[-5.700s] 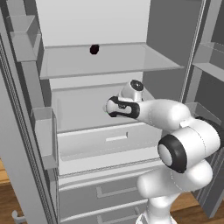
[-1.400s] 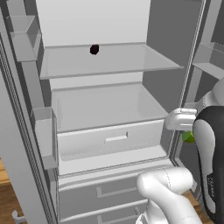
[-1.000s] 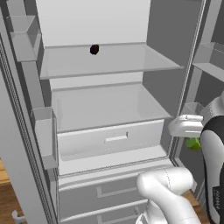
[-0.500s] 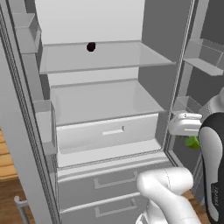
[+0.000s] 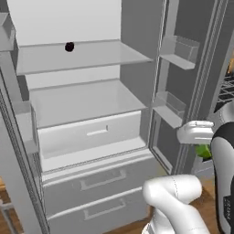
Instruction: Grab a lemon wedge from the fridge and one ice cube from the ice bowl, and put them in the glass of lemonade.
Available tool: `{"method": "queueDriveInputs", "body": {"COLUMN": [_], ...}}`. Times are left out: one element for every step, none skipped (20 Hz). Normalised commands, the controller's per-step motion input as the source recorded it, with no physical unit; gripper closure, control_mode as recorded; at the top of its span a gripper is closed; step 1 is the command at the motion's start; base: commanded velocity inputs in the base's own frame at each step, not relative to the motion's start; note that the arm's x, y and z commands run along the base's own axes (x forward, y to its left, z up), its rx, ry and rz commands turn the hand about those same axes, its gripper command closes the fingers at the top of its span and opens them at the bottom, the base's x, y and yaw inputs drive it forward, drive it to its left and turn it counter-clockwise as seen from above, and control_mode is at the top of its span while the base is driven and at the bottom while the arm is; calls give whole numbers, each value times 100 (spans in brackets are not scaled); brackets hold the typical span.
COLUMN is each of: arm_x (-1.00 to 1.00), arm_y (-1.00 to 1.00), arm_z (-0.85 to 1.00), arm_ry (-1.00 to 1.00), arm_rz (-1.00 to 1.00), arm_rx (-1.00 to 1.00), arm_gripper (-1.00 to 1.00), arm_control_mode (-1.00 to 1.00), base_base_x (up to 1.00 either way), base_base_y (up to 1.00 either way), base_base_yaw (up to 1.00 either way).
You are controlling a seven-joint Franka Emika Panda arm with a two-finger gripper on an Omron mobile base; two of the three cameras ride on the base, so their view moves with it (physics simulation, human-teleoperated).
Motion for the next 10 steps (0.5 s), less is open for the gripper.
{"method": "queueDriveInputs", "body": {"arm_x": [0, 0, 0, 0, 0, 0, 0, 0, 0, 0], "arm_y": [0, 0, 0, 0, 0, 0, 0, 0, 0, 0], "arm_z": [0, 0, 0, 0, 0, 0, 0, 0, 0, 0], "arm_ry": [0, 0, 0, 0, 0, 0, 0, 0, 0, 0], "arm_rz": [0, 0, 0, 0, 0, 0, 0, 0, 0, 0], "arm_rx": [0, 0, 0, 0, 0, 0, 0, 0, 0, 0], "arm_gripper": [100, 100, 100, 100, 100, 100, 100, 100, 100, 100], "arm_control_mode": [100, 100, 100, 100, 100, 100, 100, 100, 100, 100], "base_base_x": [0, 0, 0, 0, 0, 0, 0, 4, 13, 29], "base_base_y": [-48, -44, -43, -43, -44, -44, -47, -47, -48, -46], "base_base_yaw": [-78, -82, -83, -83, -83, -82, -81, -79, -75, -69]}}
